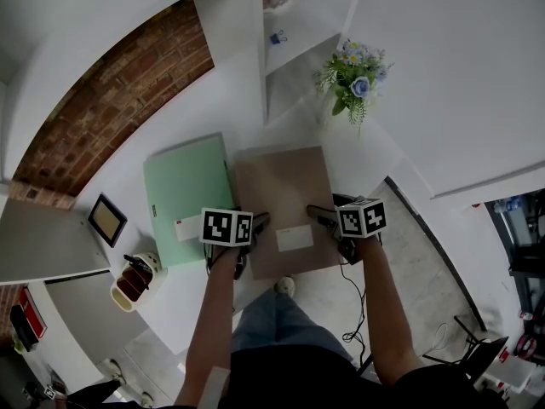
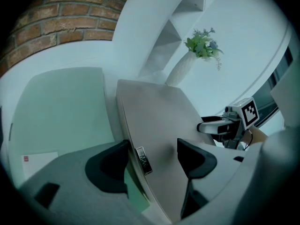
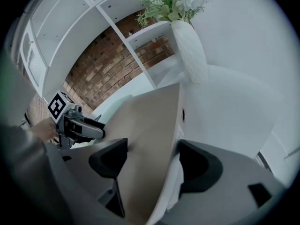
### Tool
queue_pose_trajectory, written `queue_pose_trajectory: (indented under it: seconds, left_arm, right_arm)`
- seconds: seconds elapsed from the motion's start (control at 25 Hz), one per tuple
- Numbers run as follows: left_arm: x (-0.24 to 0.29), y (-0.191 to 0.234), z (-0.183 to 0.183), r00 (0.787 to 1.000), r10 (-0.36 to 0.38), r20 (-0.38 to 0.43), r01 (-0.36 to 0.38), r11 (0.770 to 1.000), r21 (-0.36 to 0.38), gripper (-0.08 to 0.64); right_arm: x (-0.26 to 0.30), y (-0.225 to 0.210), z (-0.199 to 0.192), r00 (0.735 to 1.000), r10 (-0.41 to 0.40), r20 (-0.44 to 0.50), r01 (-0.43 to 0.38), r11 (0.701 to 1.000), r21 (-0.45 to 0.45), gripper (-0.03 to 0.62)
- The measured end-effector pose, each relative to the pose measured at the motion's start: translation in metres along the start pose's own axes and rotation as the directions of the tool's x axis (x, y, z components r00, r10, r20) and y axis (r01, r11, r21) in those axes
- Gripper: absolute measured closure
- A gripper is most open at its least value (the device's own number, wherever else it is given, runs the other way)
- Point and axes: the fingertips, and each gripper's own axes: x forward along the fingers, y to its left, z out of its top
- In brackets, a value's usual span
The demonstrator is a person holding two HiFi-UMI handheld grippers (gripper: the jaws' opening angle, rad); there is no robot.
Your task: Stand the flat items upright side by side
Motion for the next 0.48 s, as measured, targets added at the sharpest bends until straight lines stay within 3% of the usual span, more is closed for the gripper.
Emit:
queue_pose_trajectory:
  seconds: [0.2, 0.48]
  left_arm:
    - [-0.001, -0.002, 0.000, 1.000, 0.008, 0.013, -0.008, 1.000, 0.003, 0.262]
    - [-0.015, -0.010, 0.012, 0.995, 0.047, 0.091, -0.051, 0.998, 0.040, 0.263]
  right_arm:
    - [-0.004, 0.002, 0.000, 1.000, -0.021, 0.015, 0.021, 1.000, -0.004, 0.264]
    - [-0.026, 0.013, 0.014, 0.991, -0.060, 0.118, 0.064, 0.997, -0.036, 0.265]
